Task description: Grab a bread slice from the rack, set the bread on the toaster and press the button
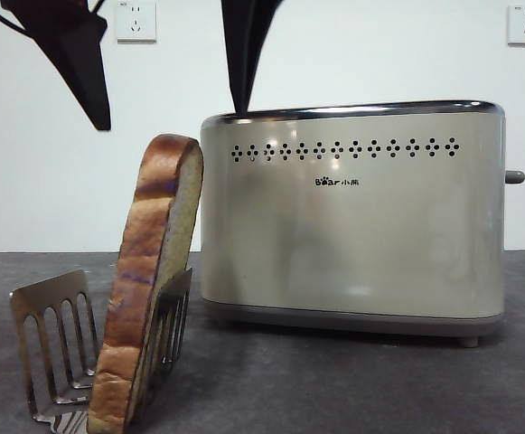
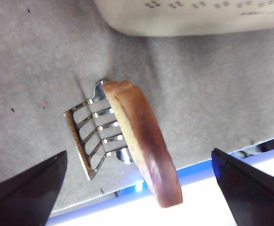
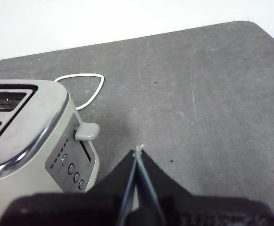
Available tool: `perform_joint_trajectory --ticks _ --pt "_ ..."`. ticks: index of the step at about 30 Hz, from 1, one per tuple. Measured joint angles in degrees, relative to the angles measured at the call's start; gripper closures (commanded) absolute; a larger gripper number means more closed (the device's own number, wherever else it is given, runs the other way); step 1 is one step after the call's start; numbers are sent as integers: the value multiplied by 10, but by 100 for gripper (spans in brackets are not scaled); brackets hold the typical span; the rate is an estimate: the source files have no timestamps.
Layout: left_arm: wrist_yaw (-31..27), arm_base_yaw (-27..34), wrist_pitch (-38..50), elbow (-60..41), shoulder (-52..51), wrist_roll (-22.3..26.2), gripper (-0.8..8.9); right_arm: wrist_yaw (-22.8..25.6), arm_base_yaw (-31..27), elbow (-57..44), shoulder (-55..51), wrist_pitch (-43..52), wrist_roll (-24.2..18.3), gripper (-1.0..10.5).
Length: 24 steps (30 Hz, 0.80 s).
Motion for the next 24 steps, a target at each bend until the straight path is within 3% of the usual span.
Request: perform_joint_trajectory --ticks 6,17,22,24 --pt "-12 -10 0 0 39 0 268 0 0 0 0 0 0 948" --pt "-16 -11 -1 0 60 3 701 0 1 0 0 0 0 948" --pt "-16 -11 -1 0 60 7 734 0 1 0 0 0 0 948" --pt "-17 -11 -1 0 60 10 798 0 1 0 0 0 0 948"
